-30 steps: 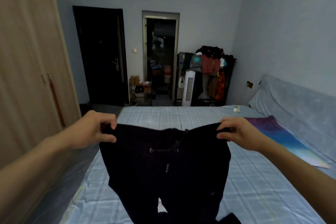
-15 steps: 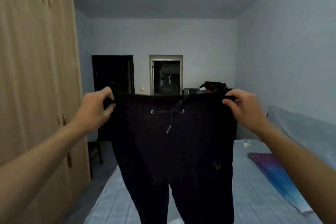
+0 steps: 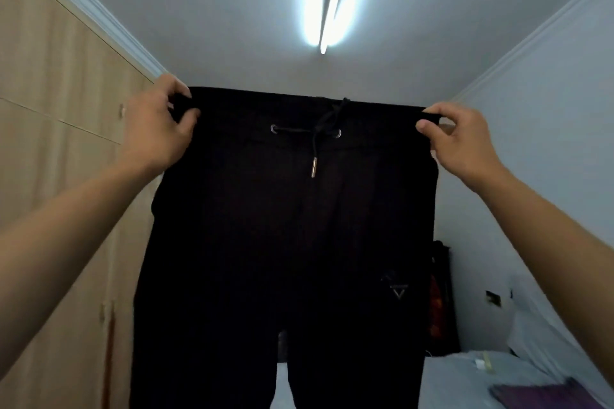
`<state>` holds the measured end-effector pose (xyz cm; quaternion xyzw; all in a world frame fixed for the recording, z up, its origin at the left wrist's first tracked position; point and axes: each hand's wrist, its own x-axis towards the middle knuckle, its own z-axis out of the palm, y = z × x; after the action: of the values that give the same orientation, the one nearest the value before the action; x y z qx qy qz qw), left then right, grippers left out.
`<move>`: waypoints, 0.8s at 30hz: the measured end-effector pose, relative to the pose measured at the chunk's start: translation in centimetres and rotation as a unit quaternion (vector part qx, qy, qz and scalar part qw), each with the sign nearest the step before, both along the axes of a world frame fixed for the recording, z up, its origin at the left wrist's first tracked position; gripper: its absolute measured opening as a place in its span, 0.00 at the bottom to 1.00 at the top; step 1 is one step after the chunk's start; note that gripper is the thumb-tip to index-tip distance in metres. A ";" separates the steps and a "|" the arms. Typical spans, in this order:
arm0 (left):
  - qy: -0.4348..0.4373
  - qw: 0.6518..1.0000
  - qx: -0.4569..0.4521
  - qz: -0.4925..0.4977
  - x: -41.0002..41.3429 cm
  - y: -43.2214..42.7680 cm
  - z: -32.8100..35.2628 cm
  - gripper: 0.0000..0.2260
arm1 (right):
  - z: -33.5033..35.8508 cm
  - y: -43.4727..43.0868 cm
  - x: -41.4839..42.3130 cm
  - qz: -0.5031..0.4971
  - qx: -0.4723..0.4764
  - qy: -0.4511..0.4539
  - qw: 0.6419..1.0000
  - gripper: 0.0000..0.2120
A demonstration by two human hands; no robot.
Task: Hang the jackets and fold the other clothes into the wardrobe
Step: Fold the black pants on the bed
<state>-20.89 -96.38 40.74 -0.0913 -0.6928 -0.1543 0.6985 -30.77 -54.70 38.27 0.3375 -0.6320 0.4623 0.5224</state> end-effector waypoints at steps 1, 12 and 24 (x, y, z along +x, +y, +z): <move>-0.018 1.000 0.000 -0.002 0.5 -0.3 -0.1 0.08 | -0.1 0.5 0.0 0.041 0.023 -0.019 0.999 0.03; -0.156 0.984 0.016 -0.083 0.8 -2.2 -9.2 0.17 | -8.3 0.5 -3.9 0.187 0.146 -0.193 0.952 0.11; -0.267 0.957 0.073 -0.091 -6.0 -8.4 -19.9 0.14 | -18.7 -4.8 -11.0 0.200 0.265 -0.222 0.917 0.20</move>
<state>-26.93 -104.76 20.81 -0.0587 -0.8295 -0.2864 0.4759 -41.77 -59.55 19.59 0.4722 -0.7502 0.4355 0.1566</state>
